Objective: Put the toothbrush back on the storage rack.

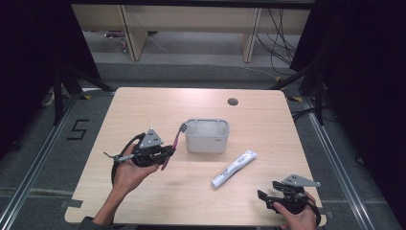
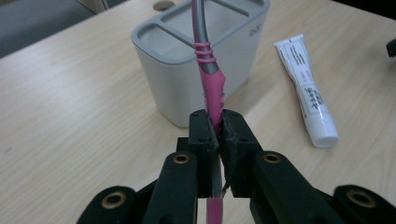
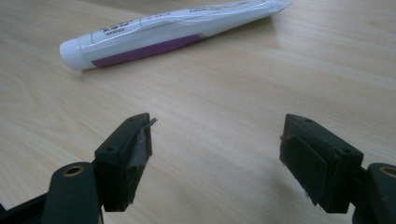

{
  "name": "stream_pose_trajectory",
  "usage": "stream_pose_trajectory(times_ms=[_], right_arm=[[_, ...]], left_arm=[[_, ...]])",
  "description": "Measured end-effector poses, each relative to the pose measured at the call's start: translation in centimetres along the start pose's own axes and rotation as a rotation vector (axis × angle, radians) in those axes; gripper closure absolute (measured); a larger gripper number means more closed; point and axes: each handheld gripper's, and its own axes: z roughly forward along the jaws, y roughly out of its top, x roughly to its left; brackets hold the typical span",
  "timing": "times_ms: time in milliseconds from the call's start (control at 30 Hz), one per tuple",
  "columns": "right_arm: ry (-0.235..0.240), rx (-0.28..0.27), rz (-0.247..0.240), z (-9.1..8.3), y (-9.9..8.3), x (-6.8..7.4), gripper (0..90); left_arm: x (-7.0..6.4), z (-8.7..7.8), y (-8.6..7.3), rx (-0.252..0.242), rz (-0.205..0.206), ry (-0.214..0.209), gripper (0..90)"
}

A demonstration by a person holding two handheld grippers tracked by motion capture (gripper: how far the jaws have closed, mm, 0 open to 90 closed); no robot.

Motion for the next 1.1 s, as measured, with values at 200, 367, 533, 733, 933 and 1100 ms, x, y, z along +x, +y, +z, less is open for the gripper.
stream_pose_trajectory(times_ms=[200,367,533,733,933,1100], right_arm=[[0.013,-0.002,0.008,0.1,0.0,-0.1,25.6],[0.003,-0.005,-0.002,0.1,0.0,-0.2,25.6],[0.004,-0.005,-0.001,0.1,0.0,-0.2,25.6],[0.012,-0.009,0.007,0.1,0.0,-0.3,25.6],[0.010,-0.010,0.003,0.1,0.0,-0.3,25.6],[0.005,-0.005,0.003,0.1,0.0,-0.3,25.6]], left_arm=[[1.0,0.3,0.1,-0.030,-0.047,0.018,82.9],[1.4,0.5,0.4,-0.058,-0.077,0.035,82.9],[2.0,0.9,1.1,-0.096,-0.100,0.048,82.8],[2.6,1.2,2.0,-0.121,-0.126,0.047,82.8],[3.0,1.7,2.9,-0.120,-0.131,0.057,82.8],[3.4,1.9,3.7,-0.113,-0.133,0.058,82.8]])
